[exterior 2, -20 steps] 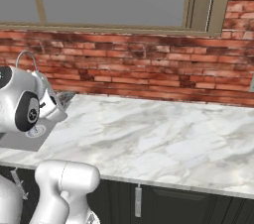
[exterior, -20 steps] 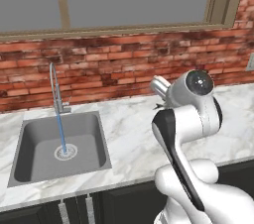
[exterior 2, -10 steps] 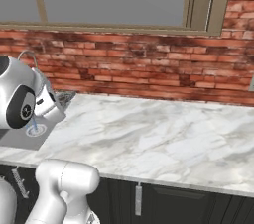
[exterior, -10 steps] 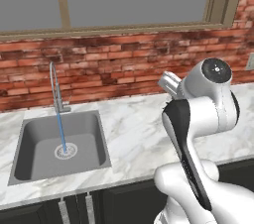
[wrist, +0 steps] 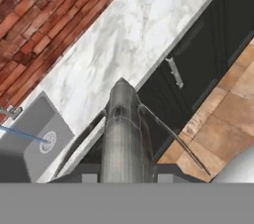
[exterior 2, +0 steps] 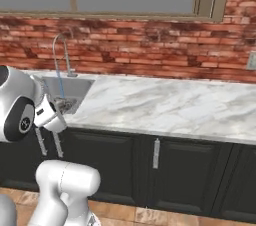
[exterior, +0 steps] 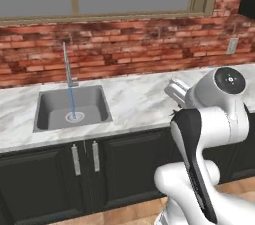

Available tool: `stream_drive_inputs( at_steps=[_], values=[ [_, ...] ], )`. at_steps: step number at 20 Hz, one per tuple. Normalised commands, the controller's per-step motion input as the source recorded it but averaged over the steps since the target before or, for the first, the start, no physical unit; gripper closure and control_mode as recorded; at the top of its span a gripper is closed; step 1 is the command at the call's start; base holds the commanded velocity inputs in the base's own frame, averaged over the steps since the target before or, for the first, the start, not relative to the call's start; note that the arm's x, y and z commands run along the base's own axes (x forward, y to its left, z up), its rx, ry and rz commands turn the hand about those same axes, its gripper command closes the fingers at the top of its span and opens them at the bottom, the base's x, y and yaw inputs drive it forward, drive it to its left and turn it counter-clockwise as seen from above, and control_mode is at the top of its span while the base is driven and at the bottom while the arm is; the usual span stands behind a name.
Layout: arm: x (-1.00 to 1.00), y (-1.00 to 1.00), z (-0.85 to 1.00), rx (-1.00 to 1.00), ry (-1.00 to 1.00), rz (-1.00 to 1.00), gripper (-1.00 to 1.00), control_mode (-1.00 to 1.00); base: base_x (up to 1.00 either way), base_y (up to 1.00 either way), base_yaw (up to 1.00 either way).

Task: Take the fish out of the fridge, briefly rinse it in the sink, and place it on the tray next to the sink.

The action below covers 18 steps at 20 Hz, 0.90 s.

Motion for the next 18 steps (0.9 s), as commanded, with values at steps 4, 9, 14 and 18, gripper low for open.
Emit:
stream_drive_inputs(
  at_steps=[4,9,14,18],
  values=[
    [0.0,0.0,0.0,0.0,0.0,0.0,1.0,1.0,-0.44,1.0,-0.06],
    [0.0,0.0,0.0,0.0,0.0,0.0,1.0,1.0,-0.04,1.0,-0.07],
    [0.0,0.0,0.0,0.0,0.0,0.0,1.0,1.0,0.0,1.0,-0.08],
    [0.0,0.0,0.0,0.0,0.0,0.0,1.0,1.0,0.01,1.0,-0.07]
  ],
)
